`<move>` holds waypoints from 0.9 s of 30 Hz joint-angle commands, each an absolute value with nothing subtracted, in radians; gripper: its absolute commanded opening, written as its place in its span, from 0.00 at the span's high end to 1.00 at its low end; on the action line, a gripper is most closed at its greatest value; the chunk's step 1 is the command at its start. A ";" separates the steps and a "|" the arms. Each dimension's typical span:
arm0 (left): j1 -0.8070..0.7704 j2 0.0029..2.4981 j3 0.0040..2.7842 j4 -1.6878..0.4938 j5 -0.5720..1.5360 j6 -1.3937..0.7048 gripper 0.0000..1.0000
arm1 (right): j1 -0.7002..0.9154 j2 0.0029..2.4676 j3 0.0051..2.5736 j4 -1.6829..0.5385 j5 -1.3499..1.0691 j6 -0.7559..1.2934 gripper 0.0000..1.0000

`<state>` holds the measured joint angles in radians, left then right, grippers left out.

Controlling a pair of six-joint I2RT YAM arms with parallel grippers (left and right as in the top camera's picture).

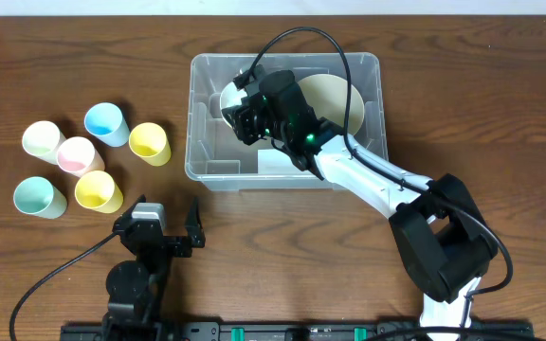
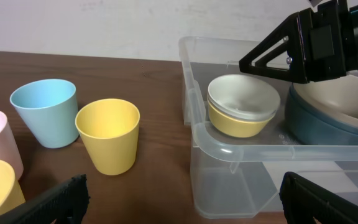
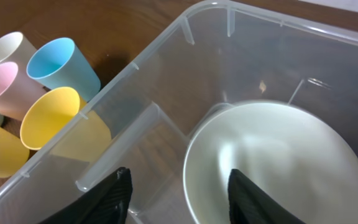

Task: Pack container
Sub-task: 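Release the bowl and retract the right arm to the right side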

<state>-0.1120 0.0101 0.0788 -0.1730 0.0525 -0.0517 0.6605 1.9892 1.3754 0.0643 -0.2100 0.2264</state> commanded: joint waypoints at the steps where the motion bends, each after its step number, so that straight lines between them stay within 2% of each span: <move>1: -0.108 0.004 0.062 -0.204 0.060 -0.049 0.02 | 0.669 1.991 1.394 0.064 -0.218 0.228 0.47; 9: -0.108 0.004 0.062 -0.204 0.060 -0.049 0.02 | 0.668 1.979 1.457 -0.008 -0.317 0.228 0.45; 12: -0.108 0.004 0.062 -0.204 0.060 -0.049 0.02 | 0.665 1.937 1.575 -0.197 -0.327 0.207 0.38; 16: -0.108 0.004 0.062 -0.204 0.060 -0.049 0.02 | 0.629 1.856 1.780 -0.526 -0.212 0.155 0.21; 20: -0.108 0.004 0.062 -0.205 0.060 -0.049 0.02 | 0.537 1.784 1.936 -0.774 -0.052 0.185 0.01; 27: -0.108 0.004 0.062 -0.204 0.060 -0.049 0.02 | 0.233 1.691 2.000 -1.010 0.147 0.419 0.01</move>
<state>-0.1120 0.0101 0.0788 -0.1730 0.0525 -0.0517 0.3382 1.6962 2.0010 -0.9649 0.0078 0.2913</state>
